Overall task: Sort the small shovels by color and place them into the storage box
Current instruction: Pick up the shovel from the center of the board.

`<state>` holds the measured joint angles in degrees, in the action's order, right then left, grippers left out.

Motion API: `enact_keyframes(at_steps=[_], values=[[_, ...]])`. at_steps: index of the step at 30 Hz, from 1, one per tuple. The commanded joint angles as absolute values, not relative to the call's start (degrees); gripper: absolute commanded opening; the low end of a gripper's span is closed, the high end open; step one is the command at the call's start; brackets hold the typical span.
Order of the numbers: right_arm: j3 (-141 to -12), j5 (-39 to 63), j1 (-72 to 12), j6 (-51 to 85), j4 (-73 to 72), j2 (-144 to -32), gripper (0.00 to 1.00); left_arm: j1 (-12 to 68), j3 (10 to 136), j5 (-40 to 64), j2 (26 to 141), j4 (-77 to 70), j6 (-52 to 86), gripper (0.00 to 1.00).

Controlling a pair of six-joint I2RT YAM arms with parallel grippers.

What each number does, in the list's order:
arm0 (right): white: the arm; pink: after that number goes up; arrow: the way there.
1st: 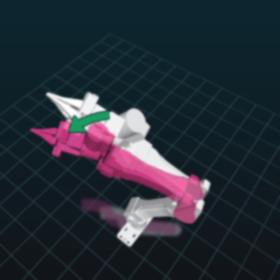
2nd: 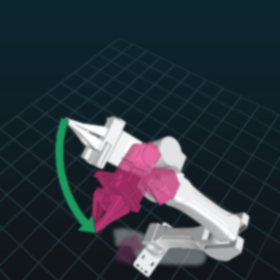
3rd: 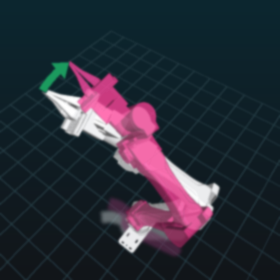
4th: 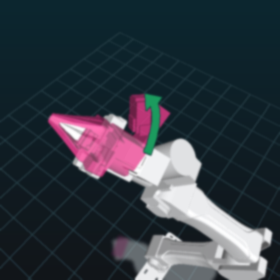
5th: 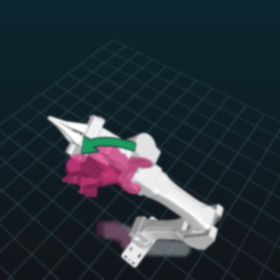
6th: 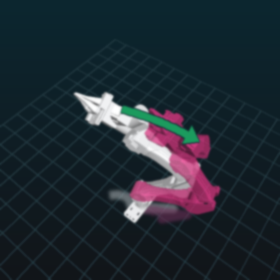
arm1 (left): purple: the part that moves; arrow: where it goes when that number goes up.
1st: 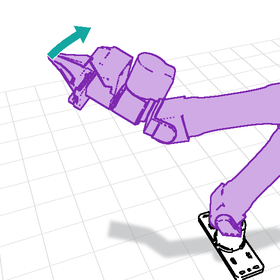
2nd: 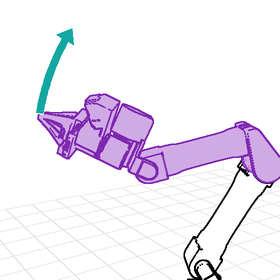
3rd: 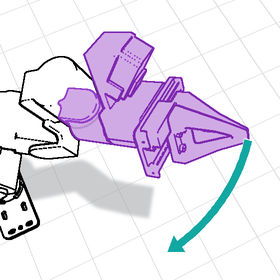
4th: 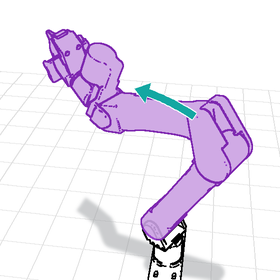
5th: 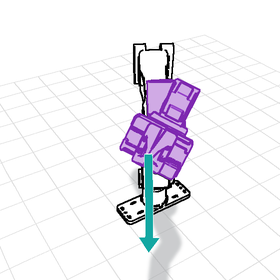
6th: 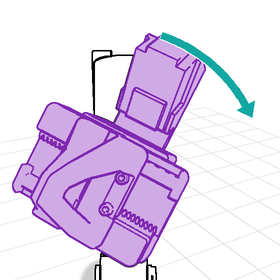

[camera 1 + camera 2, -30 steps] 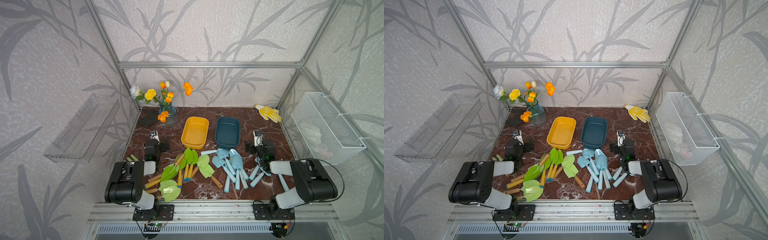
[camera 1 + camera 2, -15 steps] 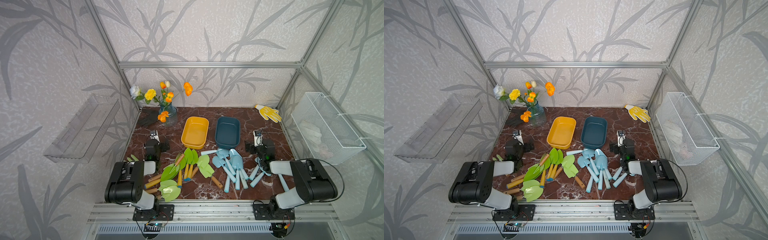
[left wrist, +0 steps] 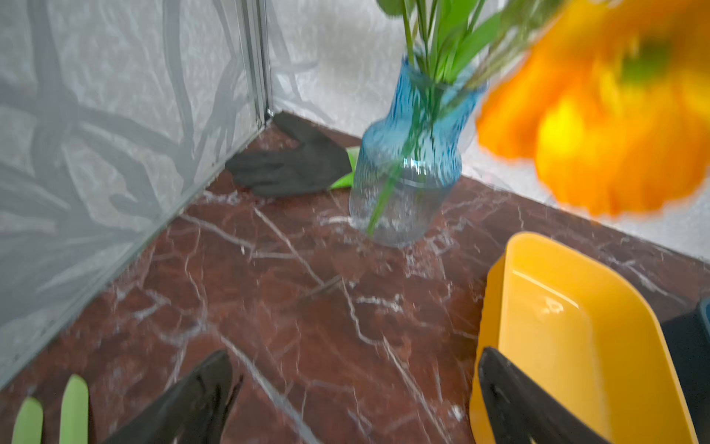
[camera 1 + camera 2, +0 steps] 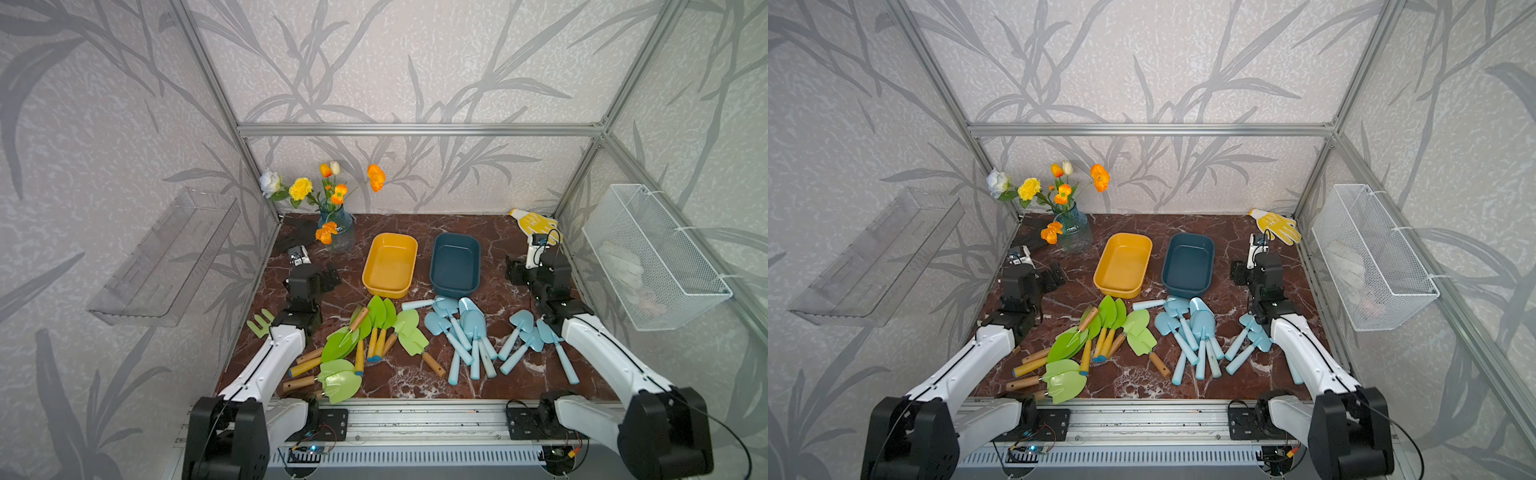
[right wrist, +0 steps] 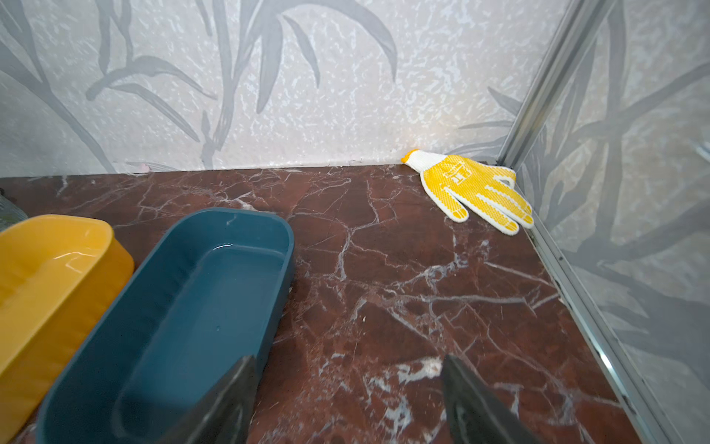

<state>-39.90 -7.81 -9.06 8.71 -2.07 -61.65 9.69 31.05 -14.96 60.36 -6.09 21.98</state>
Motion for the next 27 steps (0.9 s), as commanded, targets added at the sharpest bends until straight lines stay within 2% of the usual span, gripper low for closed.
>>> enact_keyframes(at_steps=[1, 6, 9, 13, 16, 21, 27], values=[[-42.2, -11.7, -14.3, 14.2, 17.6, -57.5, 0.76, 16.5, 27.7, -24.2, 55.7, 1.9, 31.2, 1.00], [-49.6, -15.4, -27.1, 16.8, 38.0, -57.6, 0.76, 24.1, 28.7, -31.9, 52.4, 7.4, 34.6, 1.00], [-52.7, -15.5, -36.6, 19.4, 45.2, -60.2, 0.63, 27.4, 31.1, -33.6, 55.2, 6.8, 32.3, 1.00], [-57.3, -8.8, -46.1, 20.3, 51.2, -67.9, 0.51, 29.9, 38.2, -32.7, 63.9, 7.2, 30.4, 1.00], [-59.6, -7.3, -51.3, 21.5, 54.5, -73.3, 0.46, 31.5, 44.7, -31.2, 70.4, 9.0, 30.3, 1.00], [-57.7, -5.5, -53.9, 23.8, 53.4, -76.7, 0.46, 33.0, 51.2, -29.1, 77.8, 11.2, 31.3, 1.00], [-55.7, -3.4, -54.3, 24.3, 49.0, -78.8, 0.47, 33.5, 53.2, -28.6, 81.1, 13.8, 33.7, 1.00]])
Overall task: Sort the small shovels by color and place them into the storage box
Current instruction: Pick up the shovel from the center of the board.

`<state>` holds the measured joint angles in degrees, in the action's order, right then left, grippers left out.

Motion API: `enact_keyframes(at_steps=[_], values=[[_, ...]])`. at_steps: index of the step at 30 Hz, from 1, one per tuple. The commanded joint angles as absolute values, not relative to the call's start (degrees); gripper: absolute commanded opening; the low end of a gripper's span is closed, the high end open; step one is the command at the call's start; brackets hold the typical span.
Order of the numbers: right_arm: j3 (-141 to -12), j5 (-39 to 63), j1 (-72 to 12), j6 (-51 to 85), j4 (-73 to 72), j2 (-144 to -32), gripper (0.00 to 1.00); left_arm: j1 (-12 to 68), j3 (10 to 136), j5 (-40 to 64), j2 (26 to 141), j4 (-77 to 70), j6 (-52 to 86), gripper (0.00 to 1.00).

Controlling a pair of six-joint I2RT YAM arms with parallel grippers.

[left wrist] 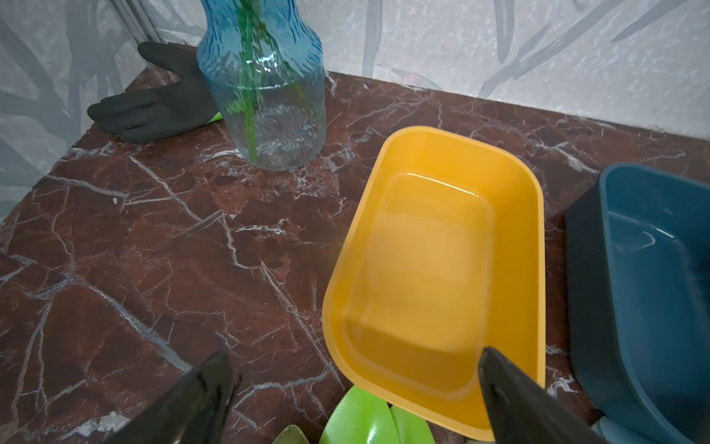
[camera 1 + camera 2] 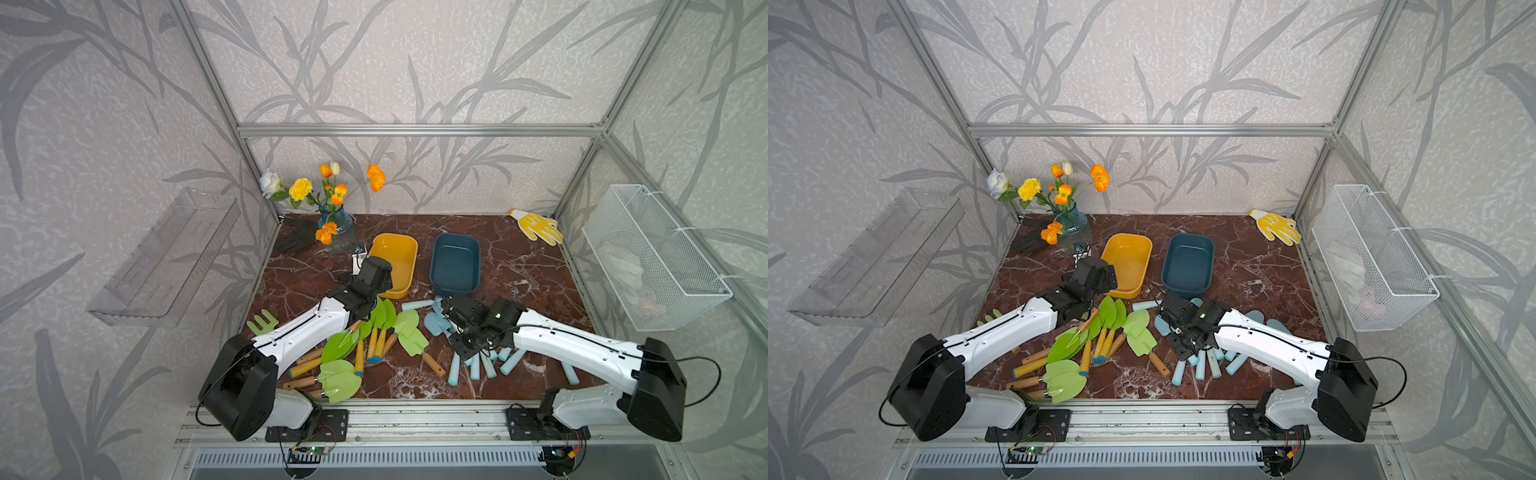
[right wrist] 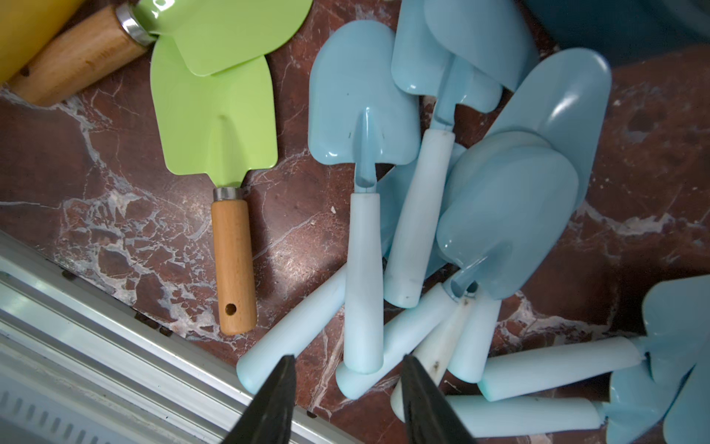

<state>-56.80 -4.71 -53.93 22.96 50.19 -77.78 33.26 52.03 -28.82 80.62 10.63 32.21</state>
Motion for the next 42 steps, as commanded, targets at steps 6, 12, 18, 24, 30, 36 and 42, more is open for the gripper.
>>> enact_keyframes(at_steps=[6, 12, 18, 24, 30, 36, 42], values=[[-55.9, -5.2, -54.3, 23.6, 46.6, -83.1, 0.48, 33.4, 53.9, -30.9, 81.4, 14.7, 36.3, 1.00], [-57.3, -6.2, -54.3, 21.6, 44.9, -87.3, 0.47, 33.4, 53.8, -30.6, 81.4, 15.1, 36.5, 1.00], [-58.5, -7.5, -54.3, 20.0, 43.5, -91.4, 0.46, 33.5, 53.2, -31.9, 80.6, 16.1, 37.0, 1.00], [-58.6, -6.3, -54.3, 19.8, 41.6, -94.1, 0.44, 33.5, 52.5, -31.9, 79.4, 15.7, 36.8, 1.00], [-58.2, -5.2, -54.3, 20.6, 39.9, -95.4, 0.38, 33.5, 52.5, -31.8, 79.1, 16.7, 36.7, 1.00], [-57.6, -4.7, -54.3, 20.7, 40.3, -94.8, 0.20, 33.5, 52.6, -31.3, 79.1, 16.7, 36.7, 1.00], [-55.1, -2.6, -54.3, 20.8, 41.0, -88.7, 0.12, 33.4, 54.8, -28.9, 80.6, 18.6, 36.8, 1.00]])
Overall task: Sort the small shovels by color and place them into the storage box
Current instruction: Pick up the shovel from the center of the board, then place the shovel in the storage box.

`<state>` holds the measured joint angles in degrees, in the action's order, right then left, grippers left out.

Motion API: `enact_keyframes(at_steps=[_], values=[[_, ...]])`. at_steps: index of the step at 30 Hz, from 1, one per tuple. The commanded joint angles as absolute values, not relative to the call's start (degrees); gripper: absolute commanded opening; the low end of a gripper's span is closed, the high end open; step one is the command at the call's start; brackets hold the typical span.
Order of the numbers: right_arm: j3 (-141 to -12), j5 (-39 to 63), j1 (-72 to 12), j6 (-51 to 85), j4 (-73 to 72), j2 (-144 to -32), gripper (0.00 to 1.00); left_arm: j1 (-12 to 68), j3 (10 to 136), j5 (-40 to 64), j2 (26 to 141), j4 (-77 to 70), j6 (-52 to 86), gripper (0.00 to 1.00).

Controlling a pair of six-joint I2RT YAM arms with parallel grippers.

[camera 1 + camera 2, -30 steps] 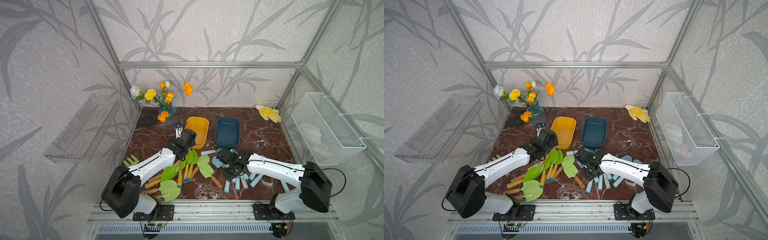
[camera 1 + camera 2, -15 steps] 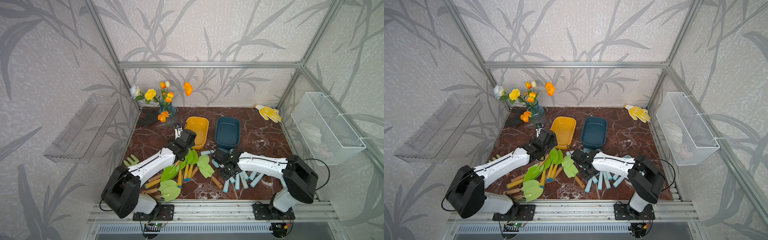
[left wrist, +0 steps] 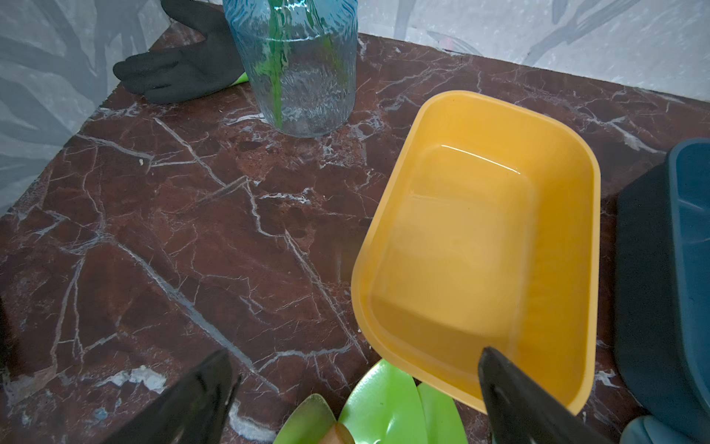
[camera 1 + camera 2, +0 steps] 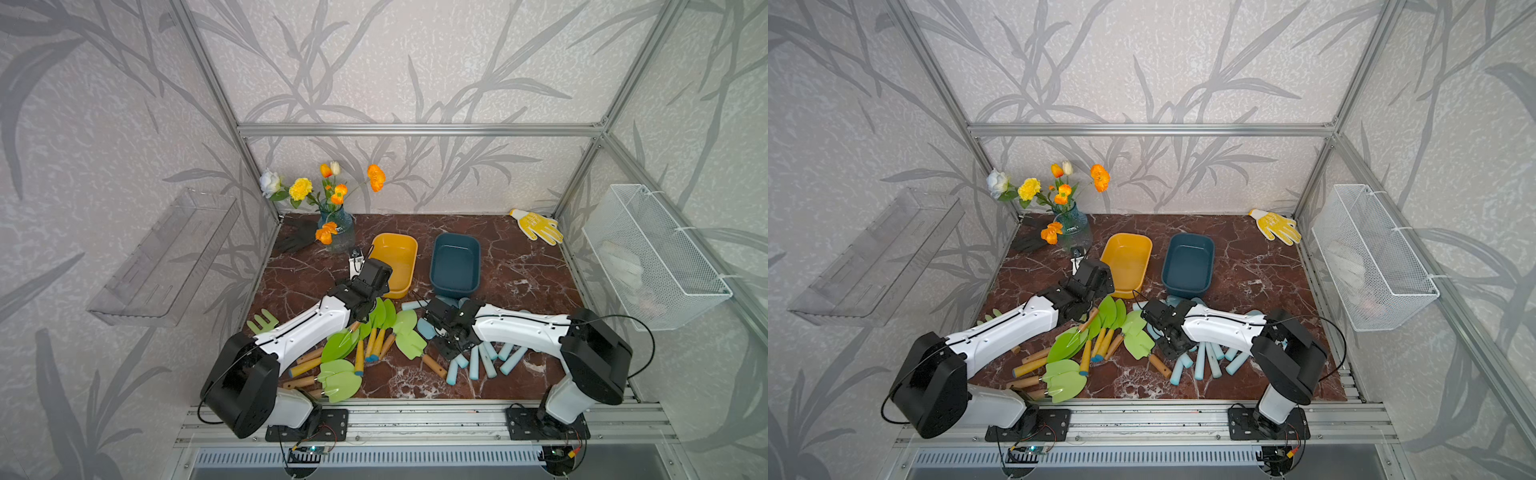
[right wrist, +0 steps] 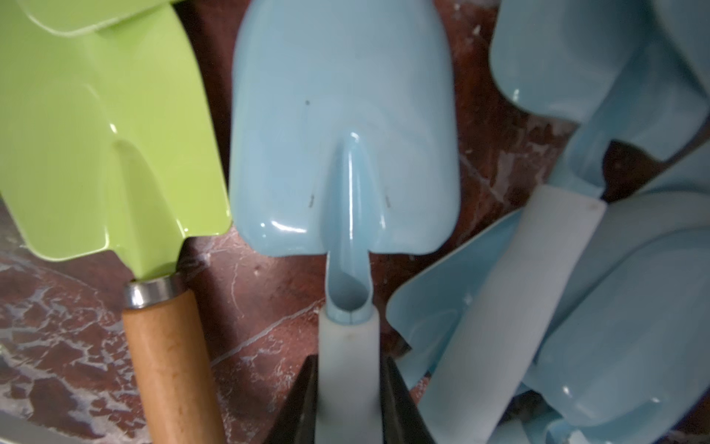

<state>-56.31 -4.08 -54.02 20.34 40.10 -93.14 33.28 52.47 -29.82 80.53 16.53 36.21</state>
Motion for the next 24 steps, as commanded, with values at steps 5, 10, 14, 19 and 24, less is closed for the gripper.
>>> enact_keyframes(at_steps=[5, 10, 14, 19, 24], values=[[-55.6, -1.1, -53.5, 21.2, 44.6, -79.7, 0.08, 33.4, 56.0, -27.8, 81.1, 19.7, 36.7, 1.00], [-59.1, -0.3, -45.6, 22.5, 43.9, -72.6, 0.07, 33.4, 56.3, -27.3, 81.1, 21.0, 35.5, 1.00], [-65.1, 4.0, -34.1, 24.3, 41.3, -75.3, 0.06, 33.4, 55.9, -25.4, 81.1, 21.4, 34.5, 1.00], [-75.6, 4.3, -28.1, 24.3, 38.8, -87.1, 0.05, 33.4, 55.9, -20.8, 81.2, 21.8, 31.4, 1.00], [-85.9, 6.2, -25.1, 26.7, 40.7, -99.6, 0.02, 33.5, 56.7, -16.0, 81.5, 23.4, 28.6, 1.00]])
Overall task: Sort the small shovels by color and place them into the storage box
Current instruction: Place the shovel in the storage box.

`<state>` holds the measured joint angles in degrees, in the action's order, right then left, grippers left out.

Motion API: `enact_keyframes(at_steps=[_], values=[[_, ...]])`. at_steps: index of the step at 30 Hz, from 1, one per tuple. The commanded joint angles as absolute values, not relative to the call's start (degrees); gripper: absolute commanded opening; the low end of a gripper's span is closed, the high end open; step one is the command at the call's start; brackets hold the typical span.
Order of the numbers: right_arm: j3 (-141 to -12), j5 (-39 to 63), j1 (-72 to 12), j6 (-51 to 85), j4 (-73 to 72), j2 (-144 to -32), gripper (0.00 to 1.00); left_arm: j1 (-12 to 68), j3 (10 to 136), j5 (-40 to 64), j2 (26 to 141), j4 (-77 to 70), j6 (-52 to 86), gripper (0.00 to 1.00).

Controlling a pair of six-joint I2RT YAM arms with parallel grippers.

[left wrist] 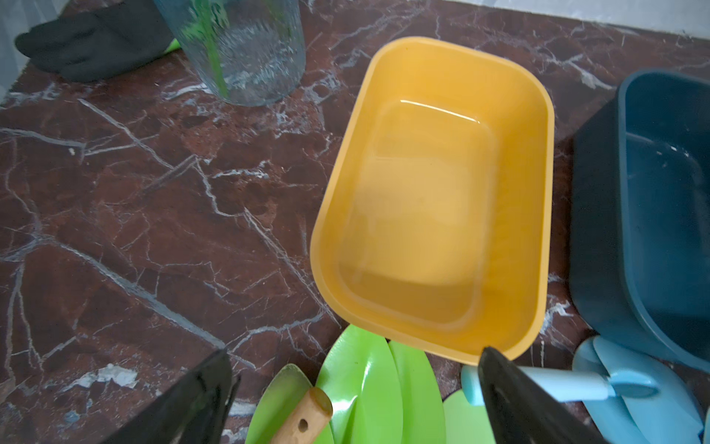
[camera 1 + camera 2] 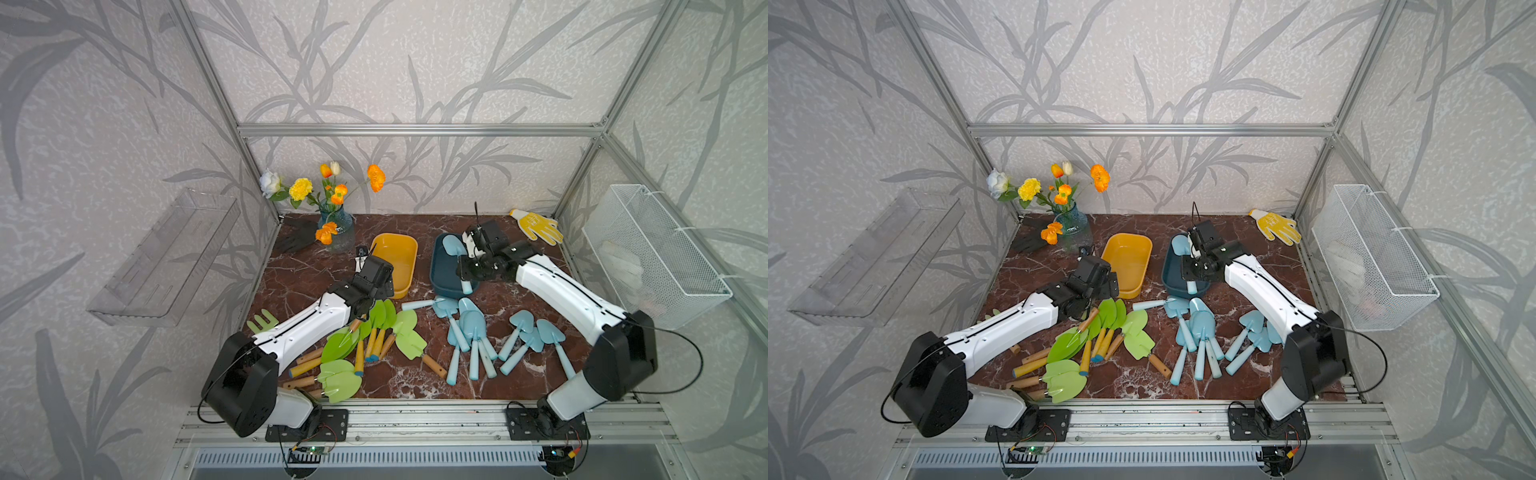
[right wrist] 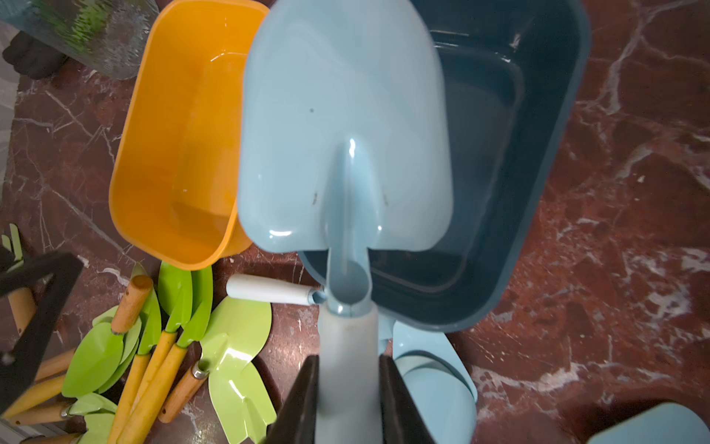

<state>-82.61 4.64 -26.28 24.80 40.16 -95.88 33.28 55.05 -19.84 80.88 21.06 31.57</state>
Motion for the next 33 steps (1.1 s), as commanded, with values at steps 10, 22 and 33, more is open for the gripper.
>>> enact_keyframes(at_steps=[10, 22, 33], values=[[-88.9, 4.7, -21.6, 31.7, 33.8, -109.6, 0.02, 33.6, 55.9, -9.3, 80.7, 24.4, 25.6, 1.00], [-90.9, 4.6, -20.3, 33.0, 31.6, -116.7, 0.03, 34.3, 56.8, -6.7, 81.9, 24.3, 23.2, 1.00], [-88.8, 1.7, -19.2, 35.2, 29.5, -118.3, 0.04, 35.4, 58.4, -6.1, 83.2, 25.2, 22.1, 1.00]])
